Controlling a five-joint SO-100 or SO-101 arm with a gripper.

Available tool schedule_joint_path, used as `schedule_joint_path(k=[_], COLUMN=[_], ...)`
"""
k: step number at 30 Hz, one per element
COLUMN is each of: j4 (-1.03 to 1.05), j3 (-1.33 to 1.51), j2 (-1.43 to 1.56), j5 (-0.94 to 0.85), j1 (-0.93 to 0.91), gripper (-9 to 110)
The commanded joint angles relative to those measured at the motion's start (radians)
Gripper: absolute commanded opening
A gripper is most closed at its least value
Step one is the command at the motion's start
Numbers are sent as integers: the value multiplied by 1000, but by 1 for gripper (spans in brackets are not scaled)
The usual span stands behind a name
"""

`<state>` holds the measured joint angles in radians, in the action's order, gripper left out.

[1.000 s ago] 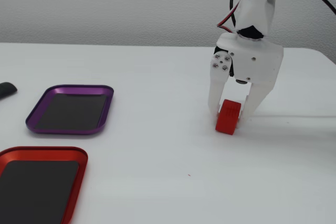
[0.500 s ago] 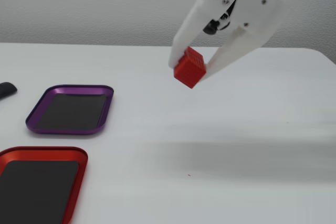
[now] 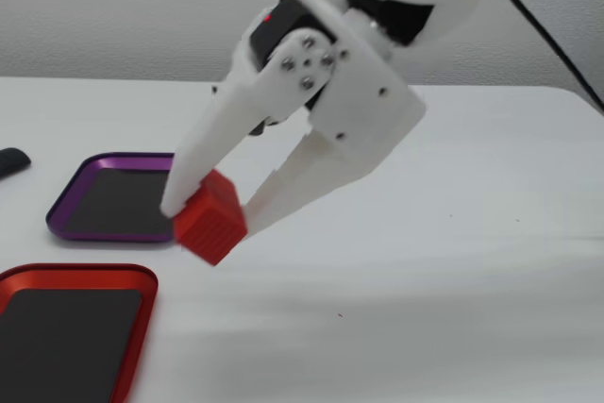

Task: Grasp a red block and put it in the left red dish.

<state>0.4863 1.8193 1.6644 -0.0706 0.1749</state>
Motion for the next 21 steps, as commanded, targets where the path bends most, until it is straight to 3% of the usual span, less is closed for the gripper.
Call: schedule_joint_path(k=[1,10,21], j4=[-17,-9,-6], j3=[-160,-494,-666], j2=[-94,-357,-561], j5=[57,61,55], j1=[2,2,0], gripper=[-1,-1,0])
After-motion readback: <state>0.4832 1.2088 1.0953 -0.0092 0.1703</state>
